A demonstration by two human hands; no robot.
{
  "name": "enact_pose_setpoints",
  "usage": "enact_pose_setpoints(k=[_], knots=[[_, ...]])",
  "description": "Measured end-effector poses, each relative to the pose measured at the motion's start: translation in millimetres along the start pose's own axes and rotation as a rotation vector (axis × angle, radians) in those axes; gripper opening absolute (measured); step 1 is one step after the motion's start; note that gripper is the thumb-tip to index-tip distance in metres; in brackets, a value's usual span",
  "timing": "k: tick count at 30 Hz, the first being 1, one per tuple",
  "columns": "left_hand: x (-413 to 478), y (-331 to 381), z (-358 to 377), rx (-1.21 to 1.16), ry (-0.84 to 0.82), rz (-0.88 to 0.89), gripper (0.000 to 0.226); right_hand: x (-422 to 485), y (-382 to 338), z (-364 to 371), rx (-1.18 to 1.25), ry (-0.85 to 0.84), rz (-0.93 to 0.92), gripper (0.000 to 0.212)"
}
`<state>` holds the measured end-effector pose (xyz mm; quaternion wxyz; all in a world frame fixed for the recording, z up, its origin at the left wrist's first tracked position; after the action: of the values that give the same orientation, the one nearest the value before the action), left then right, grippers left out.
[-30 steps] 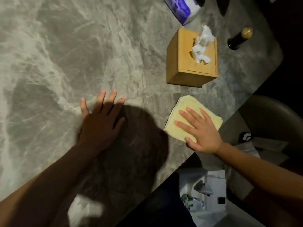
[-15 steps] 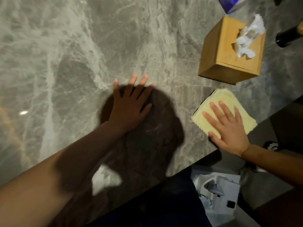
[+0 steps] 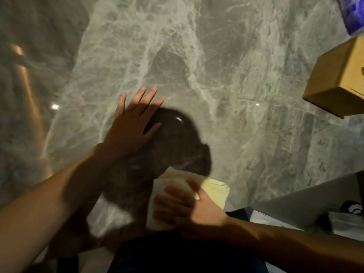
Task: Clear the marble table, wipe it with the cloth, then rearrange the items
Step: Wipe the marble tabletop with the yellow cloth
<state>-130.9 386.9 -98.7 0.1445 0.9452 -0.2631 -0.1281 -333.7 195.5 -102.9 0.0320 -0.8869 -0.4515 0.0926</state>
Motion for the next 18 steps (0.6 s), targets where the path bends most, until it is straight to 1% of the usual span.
enact_pose_setpoints(k=[2, 5, 8, 11, 14, 18], knots=[[-25, -25, -8, 0.016, -0.009, -0.042, 0.060, 18, -9, -1, -0.015, -0.031, -0.077, 0.057], [-64, -61, -20, 0.022, -0.022, -0.115, 0.059, 43, -18, -7, -0.078, -0.093, -0.117, 0.066], [-105, -93, -24, -0.004, -0.004, -0.223, 0.059, 68, -26, -7, -0.186, -0.105, -0.214, 0.062], [-152, -118, -22, -0.030, 0.056, -0.358, 0.058, 97, -30, -5, -0.264, -0.017, -0.338, 0.048], [-201, -140, -19, -0.088, 0.146, -0.502, 0.059, 133, -39, -11, -0.259, 0.034, -0.378, 0.052], [-264, -153, -13, -0.183, 0.255, -0.680, 0.060, 193, -58, -19, -0.205, 0.010, -0.426, 0.063]])
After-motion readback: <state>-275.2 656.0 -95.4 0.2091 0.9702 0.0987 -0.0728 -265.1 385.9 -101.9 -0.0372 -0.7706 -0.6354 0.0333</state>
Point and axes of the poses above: each hand's wrist, its own x-axis towards the middle knuckle, its own z-axis out of the palm, y = z × x, the point moved 1 cm from there along x, towards the middle knuckle, and after that the axes turned 11 degrees about -x, right-handed, at the moved point
